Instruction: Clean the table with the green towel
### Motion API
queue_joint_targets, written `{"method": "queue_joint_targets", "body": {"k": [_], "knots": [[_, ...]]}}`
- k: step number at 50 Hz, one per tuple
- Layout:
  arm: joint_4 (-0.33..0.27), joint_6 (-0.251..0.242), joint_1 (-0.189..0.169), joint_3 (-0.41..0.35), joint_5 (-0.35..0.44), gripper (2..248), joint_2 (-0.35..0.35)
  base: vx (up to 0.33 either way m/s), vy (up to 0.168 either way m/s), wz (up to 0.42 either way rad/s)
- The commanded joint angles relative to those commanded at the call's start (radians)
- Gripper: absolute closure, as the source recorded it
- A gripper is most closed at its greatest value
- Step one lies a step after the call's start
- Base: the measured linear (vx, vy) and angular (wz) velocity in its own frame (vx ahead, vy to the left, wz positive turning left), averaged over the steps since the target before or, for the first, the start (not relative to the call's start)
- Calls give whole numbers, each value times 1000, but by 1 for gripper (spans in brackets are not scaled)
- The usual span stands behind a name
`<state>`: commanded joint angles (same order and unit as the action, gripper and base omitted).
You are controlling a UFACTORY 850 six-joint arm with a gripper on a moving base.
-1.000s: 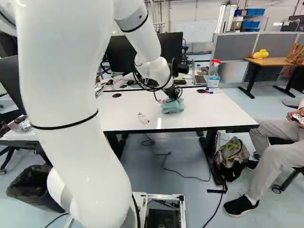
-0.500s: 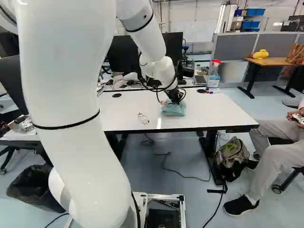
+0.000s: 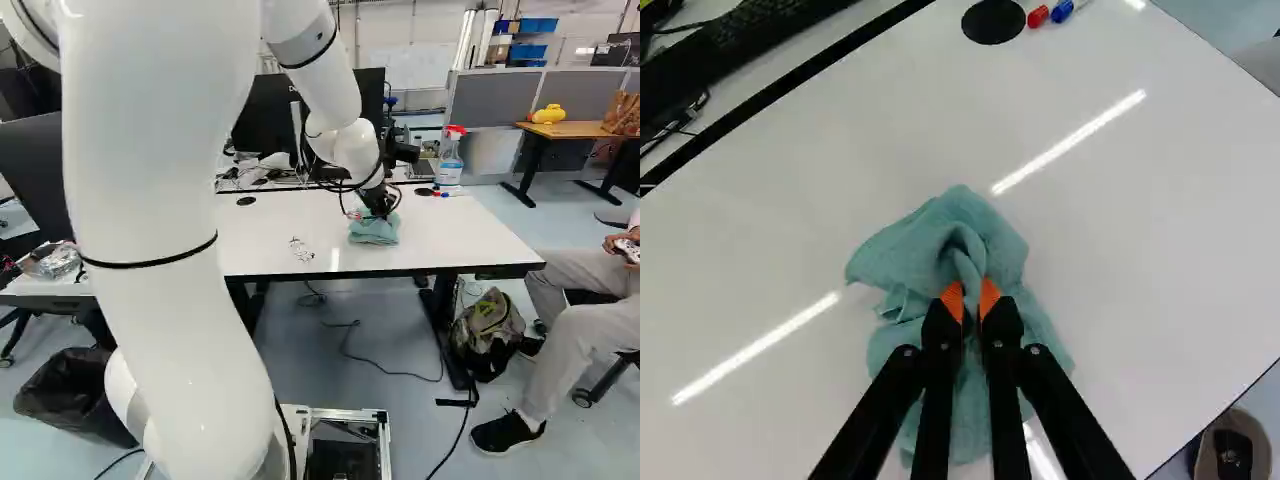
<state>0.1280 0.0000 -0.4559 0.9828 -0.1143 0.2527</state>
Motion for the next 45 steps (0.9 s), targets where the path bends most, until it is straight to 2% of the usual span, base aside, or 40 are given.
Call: {"method": "queue_joint_targets", "body": {"k": [15,45], "knots": [[0,0,-1,4,0,212,7,0,0,0],[0,0,-1,21,0,212,80,0,0,0]]}}
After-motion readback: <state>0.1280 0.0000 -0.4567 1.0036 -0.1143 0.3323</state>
